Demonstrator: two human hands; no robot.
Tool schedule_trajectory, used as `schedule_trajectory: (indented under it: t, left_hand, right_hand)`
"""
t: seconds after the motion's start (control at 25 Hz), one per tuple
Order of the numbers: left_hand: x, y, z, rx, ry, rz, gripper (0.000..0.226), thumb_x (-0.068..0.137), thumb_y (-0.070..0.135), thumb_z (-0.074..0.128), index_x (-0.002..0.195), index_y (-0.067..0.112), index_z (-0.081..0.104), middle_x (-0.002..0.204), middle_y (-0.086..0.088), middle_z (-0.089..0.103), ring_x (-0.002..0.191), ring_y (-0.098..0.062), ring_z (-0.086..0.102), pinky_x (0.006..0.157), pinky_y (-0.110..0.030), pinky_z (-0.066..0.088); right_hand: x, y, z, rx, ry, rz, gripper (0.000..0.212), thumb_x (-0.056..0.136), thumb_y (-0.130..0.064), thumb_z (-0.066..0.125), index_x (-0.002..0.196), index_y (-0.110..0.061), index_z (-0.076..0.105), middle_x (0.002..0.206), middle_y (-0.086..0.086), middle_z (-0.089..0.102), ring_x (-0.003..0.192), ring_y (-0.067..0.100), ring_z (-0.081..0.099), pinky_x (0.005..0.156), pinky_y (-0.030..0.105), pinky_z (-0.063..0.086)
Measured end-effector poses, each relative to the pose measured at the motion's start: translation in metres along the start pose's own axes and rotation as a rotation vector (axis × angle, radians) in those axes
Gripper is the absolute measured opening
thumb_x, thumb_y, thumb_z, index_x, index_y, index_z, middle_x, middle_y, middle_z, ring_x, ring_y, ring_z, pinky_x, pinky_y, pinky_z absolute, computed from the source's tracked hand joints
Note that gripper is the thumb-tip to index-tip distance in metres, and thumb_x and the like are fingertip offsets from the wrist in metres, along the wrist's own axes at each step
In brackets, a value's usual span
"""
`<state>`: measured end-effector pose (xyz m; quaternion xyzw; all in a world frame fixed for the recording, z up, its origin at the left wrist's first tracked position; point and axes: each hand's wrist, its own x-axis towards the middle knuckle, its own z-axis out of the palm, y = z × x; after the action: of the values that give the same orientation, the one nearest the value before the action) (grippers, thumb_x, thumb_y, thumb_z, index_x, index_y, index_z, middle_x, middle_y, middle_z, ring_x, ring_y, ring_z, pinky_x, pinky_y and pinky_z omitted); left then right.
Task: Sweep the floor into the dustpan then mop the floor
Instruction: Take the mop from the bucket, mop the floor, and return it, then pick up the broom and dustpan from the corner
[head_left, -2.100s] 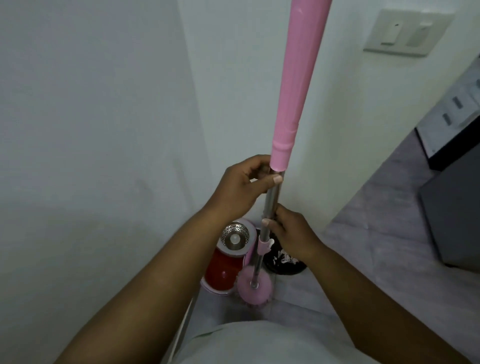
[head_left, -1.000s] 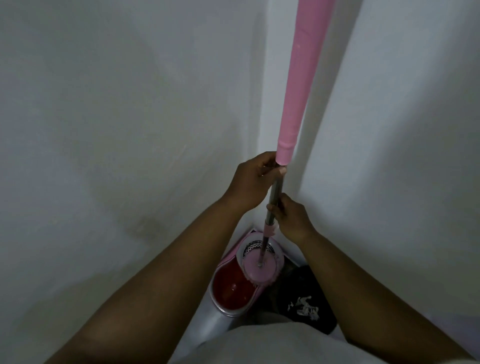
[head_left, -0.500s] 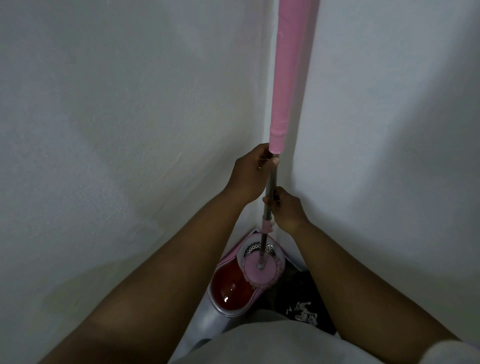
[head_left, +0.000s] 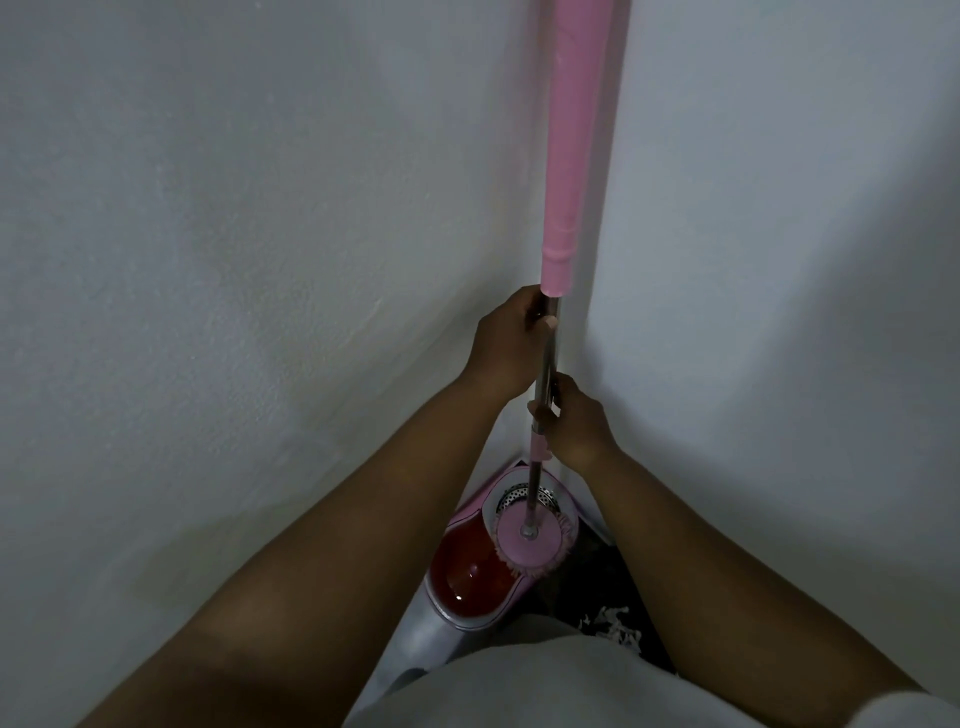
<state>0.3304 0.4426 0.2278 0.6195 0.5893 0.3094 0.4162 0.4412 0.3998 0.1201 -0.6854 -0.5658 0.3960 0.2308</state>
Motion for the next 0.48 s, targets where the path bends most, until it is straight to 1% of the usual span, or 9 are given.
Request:
schedule_trajectory:
  t: [0.08, 0.12, 0.16, 0.24, 0.28, 0.32, 0.4, 0.48]
  left_hand:
    - [-0.006, -0.006, -0.001, -0.013, -0.066, -0.035, 0.042, 0.099, 0.018, 0.052, 0.140, 0.021, 0.048, 0.135, 0.003, 0.057, 0.117, -0.012, 0.055, 0.095, -0.023, 0.043]
    - [-0.012, -0.012, -0.002, -0.022, -0.107, -0.054, 0.047, 0.098, 0.021, 0.054, 0.144, 0.022, 0.042, 0.141, 0.003, 0.051, 0.122, -0.013, 0.052, 0.096, -0.023, 0.041]
    - [-0.019, -0.019, -0.003, -0.022, -0.139, -0.074, 0.052, 0.098, 0.024, 0.055, 0.147, 0.023, 0.038, 0.146, 0.003, 0.046, 0.126, -0.013, 0.049, 0.096, -0.023, 0.039]
    - [-0.037, -0.033, -0.008, -0.005, -0.180, -0.107, 0.057, 0.097, 0.031, 0.055, 0.149, 0.024, 0.032, 0.149, 0.002, 0.042, 0.128, -0.012, 0.045, 0.094, -0.023, 0.036]
    - [-0.047, -0.041, -0.011, 0.003, -0.199, -0.117, 0.058, 0.097, 0.033, 0.055, 0.149, 0.024, 0.031, 0.149, 0.003, 0.042, 0.126, -0.009, 0.045, 0.094, -0.022, 0.035]
    - [-0.057, -0.048, -0.015, 0.013, -0.221, -0.121, 0.058, 0.097, 0.034, 0.055, 0.149, 0.025, 0.032, 0.148, 0.003, 0.043, 0.122, -0.006, 0.045, 0.093, -0.022, 0.035]
    - [-0.080, -0.064, -0.021, 0.029, -0.293, -0.118, 0.056, 0.097, 0.034, 0.054, 0.148, 0.027, 0.032, 0.146, 0.004, 0.045, 0.117, -0.002, 0.044, 0.092, -0.021, 0.036]
    - [-0.107, -0.082, -0.026, 0.031, -0.387, -0.118, 0.055, 0.097, 0.033, 0.055, 0.148, 0.028, 0.034, 0.145, 0.003, 0.047, 0.116, -0.002, 0.045, 0.090, -0.019, 0.037]
  right_hand:
    - [-0.011, 0.004, 0.002, 0.035, 0.011, 0.038, 0.058, 0.094, -0.032, 0.058, 0.145, -0.016, 0.036, 0.142, 0.010, 0.049, 0.127, 0.027, 0.050, 0.102, 0.034, 0.042]
    - [-0.017, 0.007, 0.002, 0.058, 0.019, 0.052, 0.061, 0.094, -0.032, 0.058, 0.147, -0.016, 0.033, 0.146, 0.010, 0.046, 0.131, 0.026, 0.046, 0.105, 0.034, 0.039]
    - [-0.024, 0.010, 0.002, 0.087, 0.033, 0.059, 0.063, 0.094, -0.032, 0.059, 0.148, -0.016, 0.031, 0.147, 0.009, 0.044, 0.132, 0.024, 0.044, 0.105, 0.031, 0.038]
    - [-0.040, 0.016, -0.002, 0.142, 0.074, 0.068, 0.061, 0.094, -0.031, 0.058, 0.147, -0.018, 0.031, 0.146, 0.008, 0.045, 0.131, 0.021, 0.045, 0.096, 0.018, 0.038]
    - [-0.050, 0.019, -0.004, 0.167, 0.096, 0.075, 0.059, 0.094, -0.031, 0.058, 0.146, -0.019, 0.032, 0.145, 0.007, 0.047, 0.129, 0.020, 0.047, 0.090, 0.012, 0.038]
    - [-0.059, 0.020, -0.006, 0.188, 0.116, 0.080, 0.058, 0.094, -0.030, 0.059, 0.146, -0.020, 0.034, 0.143, 0.006, 0.049, 0.127, 0.019, 0.048, 0.086, 0.009, 0.039]
    - [-0.081, 0.024, -0.008, 0.198, 0.147, 0.083, 0.056, 0.093, -0.032, 0.060, 0.144, -0.021, 0.037, 0.139, 0.005, 0.053, 0.123, 0.016, 0.052, 0.089, 0.016, 0.038]
    - [-0.107, 0.028, -0.008, 0.208, 0.164, 0.097, 0.054, 0.092, -0.031, 0.061, 0.142, -0.023, 0.040, 0.135, 0.003, 0.057, 0.117, 0.013, 0.055, 0.091, 0.020, 0.038]
